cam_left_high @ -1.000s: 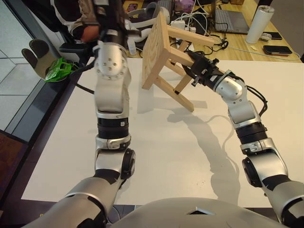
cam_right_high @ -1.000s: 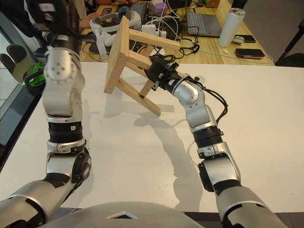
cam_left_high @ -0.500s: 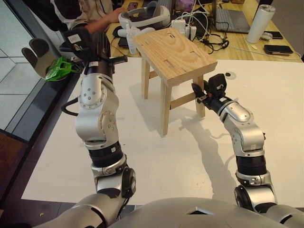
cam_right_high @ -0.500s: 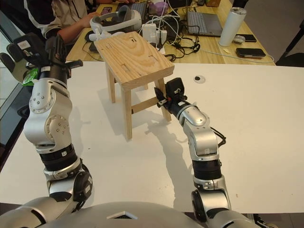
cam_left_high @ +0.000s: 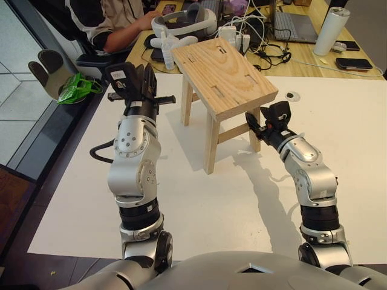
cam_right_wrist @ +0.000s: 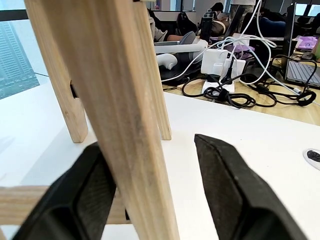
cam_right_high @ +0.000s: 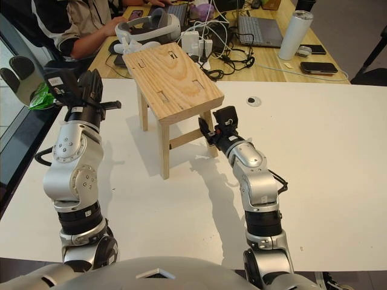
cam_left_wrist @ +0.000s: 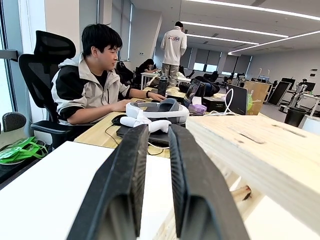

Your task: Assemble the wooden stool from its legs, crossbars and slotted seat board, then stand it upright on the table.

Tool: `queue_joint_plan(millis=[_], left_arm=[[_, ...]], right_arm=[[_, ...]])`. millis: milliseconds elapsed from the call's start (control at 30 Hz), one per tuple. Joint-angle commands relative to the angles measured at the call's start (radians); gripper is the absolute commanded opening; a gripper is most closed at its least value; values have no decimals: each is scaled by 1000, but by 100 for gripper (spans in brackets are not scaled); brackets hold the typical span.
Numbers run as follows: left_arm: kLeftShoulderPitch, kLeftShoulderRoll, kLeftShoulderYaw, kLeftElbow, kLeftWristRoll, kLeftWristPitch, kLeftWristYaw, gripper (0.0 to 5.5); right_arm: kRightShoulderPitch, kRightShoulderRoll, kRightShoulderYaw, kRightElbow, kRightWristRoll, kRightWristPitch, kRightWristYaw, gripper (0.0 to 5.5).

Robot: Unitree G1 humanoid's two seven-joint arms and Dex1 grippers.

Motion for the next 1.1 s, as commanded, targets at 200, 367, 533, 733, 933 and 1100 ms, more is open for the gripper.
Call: queue_joint_plan(millis=[200,367,533,733,933,1100], left_arm=[[364,-68,-174,-190,-9,33,-18,73],[439,-61,-238,-271,36,15,-4,73],[474,50,-343,-332,127,28,-51,73],[548,-91,-275,-332,-58,-23,-64,73],[585,-94,-298,-362,-70,-49,-68,73],[511,-74,-336,-269,-8,-138,-86,73]], right_arm=[[340,-34,-83,-475,189,220,-6,306],[331,105,-94,-513,81,109,-254,306],[415,130,2,-571,21,90,-331,306],[488,197,-29,-572,207,116,-280,306],[527,160,9,-630,240,126,-280,306],[543,146,25,-652,228,106,-299,306]])
